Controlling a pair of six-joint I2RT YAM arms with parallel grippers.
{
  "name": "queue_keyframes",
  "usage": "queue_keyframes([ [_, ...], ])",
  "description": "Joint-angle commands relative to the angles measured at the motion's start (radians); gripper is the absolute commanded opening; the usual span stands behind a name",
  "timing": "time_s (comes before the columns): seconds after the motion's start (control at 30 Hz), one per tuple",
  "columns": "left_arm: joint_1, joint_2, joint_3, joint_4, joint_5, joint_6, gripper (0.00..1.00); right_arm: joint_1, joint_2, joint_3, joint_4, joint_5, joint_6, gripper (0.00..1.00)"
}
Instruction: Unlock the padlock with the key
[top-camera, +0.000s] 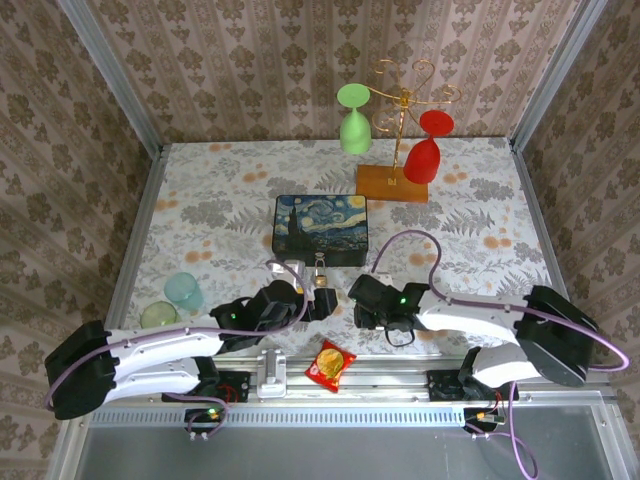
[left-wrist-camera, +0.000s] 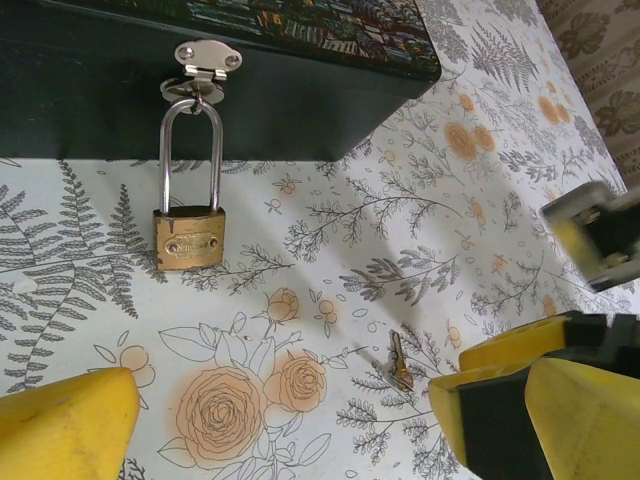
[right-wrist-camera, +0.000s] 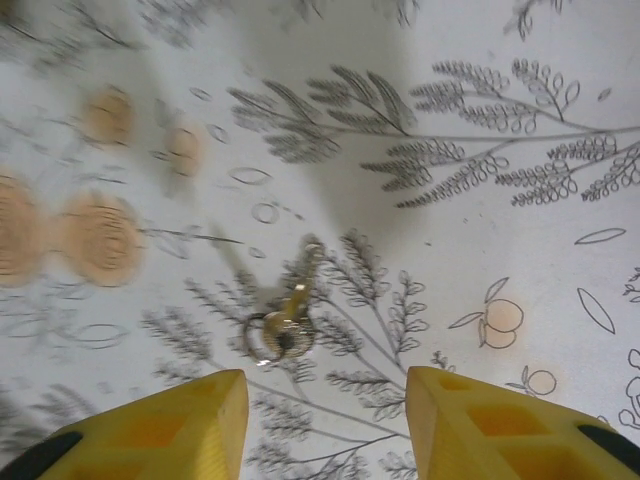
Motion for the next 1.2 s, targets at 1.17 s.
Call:
queue_keyframes([
  [1.17, -0.015, -0.102, -0.047, 0.012, -0.079, -0.055, 1.0, 0.013, 0.156, -0.017, 0.124, 0.025, 0.221, 0.46],
])
